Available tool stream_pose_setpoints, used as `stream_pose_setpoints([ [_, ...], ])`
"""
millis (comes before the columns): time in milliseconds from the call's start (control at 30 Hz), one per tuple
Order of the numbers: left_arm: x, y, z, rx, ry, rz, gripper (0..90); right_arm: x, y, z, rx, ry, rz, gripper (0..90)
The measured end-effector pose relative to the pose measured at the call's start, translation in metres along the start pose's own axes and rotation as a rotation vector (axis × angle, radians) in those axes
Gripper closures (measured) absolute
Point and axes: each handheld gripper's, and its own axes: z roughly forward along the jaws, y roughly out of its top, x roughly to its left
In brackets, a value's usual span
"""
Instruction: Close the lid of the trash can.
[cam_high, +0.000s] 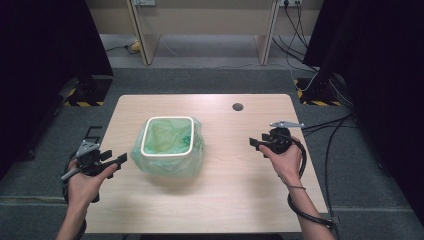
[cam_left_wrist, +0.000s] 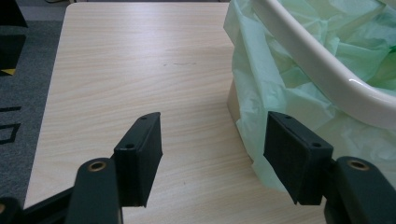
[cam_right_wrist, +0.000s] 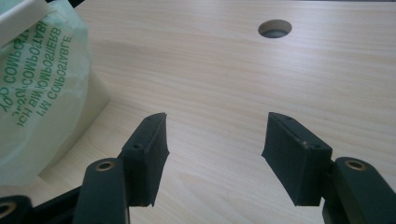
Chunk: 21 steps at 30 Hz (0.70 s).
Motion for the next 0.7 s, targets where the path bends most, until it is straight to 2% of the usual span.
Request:
stream_pose_setpoints([
  [367,0.006,-0.010,0.001,0.008,0.008,-0.012,36.6,-0.017,-0.026,-0.012,-0.010,-0.029,0.047,38.9],
  [700,0.010,-0.020,0.003,0.013,0.018,-0.019,36.4,-0.026,-0.048,-0.017,-0.009,-0.053,0.076,38.8],
])
